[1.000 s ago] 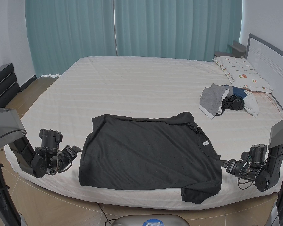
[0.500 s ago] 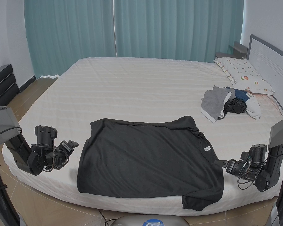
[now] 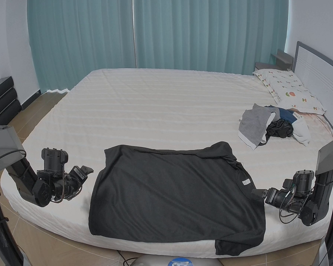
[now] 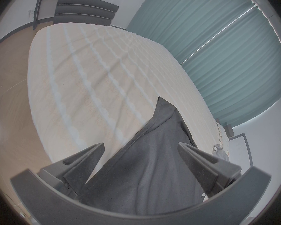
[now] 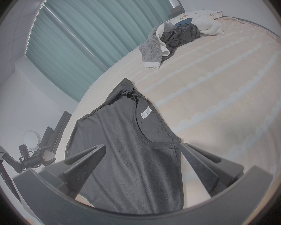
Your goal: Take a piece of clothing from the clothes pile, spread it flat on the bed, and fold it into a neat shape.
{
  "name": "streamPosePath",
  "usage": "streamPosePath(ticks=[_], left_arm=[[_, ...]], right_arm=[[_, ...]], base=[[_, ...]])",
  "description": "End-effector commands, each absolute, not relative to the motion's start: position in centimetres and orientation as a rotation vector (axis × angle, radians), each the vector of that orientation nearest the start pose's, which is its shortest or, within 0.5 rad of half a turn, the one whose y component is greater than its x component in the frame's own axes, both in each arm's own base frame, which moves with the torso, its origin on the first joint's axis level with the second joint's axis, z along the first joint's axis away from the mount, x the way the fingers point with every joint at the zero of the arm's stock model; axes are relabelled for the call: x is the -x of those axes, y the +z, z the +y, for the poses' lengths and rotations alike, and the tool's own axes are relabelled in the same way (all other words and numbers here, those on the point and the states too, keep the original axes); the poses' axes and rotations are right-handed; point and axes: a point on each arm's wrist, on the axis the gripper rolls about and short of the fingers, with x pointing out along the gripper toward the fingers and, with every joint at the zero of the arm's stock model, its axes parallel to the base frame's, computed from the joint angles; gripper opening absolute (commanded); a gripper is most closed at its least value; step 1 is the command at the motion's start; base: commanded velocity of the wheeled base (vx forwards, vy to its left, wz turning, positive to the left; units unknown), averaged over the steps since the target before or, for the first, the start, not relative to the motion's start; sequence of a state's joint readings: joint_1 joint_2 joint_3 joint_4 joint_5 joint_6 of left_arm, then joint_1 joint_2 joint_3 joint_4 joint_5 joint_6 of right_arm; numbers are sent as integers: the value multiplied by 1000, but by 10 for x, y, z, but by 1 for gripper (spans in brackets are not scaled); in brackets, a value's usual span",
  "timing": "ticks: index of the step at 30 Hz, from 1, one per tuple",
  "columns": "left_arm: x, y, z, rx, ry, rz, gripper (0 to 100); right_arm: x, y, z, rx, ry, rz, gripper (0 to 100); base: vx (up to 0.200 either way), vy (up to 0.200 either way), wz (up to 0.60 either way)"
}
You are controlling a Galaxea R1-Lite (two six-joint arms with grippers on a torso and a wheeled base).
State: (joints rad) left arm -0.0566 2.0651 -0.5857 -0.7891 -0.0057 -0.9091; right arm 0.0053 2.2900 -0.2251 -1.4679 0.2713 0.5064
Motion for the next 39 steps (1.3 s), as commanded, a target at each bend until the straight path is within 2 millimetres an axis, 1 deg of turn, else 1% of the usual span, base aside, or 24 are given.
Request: streamPosePath(ticks=[1, 8, 16, 20, 26, 29, 33, 35, 37, 38, 39], left_arm=[[-312, 30, -17, 855, 263, 674, 100], [-313, 30, -17, 856, 263, 668, 100], [-316, 27, -16, 856, 269, 671, 100], [-315, 29, -16, 859, 269, 668, 100], [-313, 26, -19, 854, 264, 682, 100], [-315, 27, -22, 862, 256, 678, 100], [-322, 32, -25, 864, 237, 652, 100], [-334, 39, -29, 865, 211, 617, 100], [-342, 39, -30, 863, 203, 606, 100], [-353, 38, -35, 855, 189, 593, 100], [-353, 38, -35, 855, 189, 593, 100]], right_arm=[[-265, -23, 8, -568, 112, 655, 100], [-266, -24, 8, -568, 112, 658, 100], [-266, -24, 8, -567, 113, 660, 100], [-266, -24, 8, -567, 113, 659, 100], [-266, -24, 9, -566, 116, 660, 100], [-266, -24, 10, -567, 118, 661, 100], [-266, -25, 10, -576, 117, 667, 100], [-266, -26, 10, -595, 109, 667, 100], [-267, -26, 10, -601, 109, 666, 100], [-267, -26, 11, -608, 108, 667, 100], [-267, -26, 11, -608, 108, 667, 100]], base=[[0, 200, 0], [0, 200, 0], [0, 0, 0], [0, 0, 0], [200, 0, 0], [0, 0, 0], [0, 0, 0], [0, 0, 0], [0, 0, 0], [0, 0, 0], [0, 0, 0]])
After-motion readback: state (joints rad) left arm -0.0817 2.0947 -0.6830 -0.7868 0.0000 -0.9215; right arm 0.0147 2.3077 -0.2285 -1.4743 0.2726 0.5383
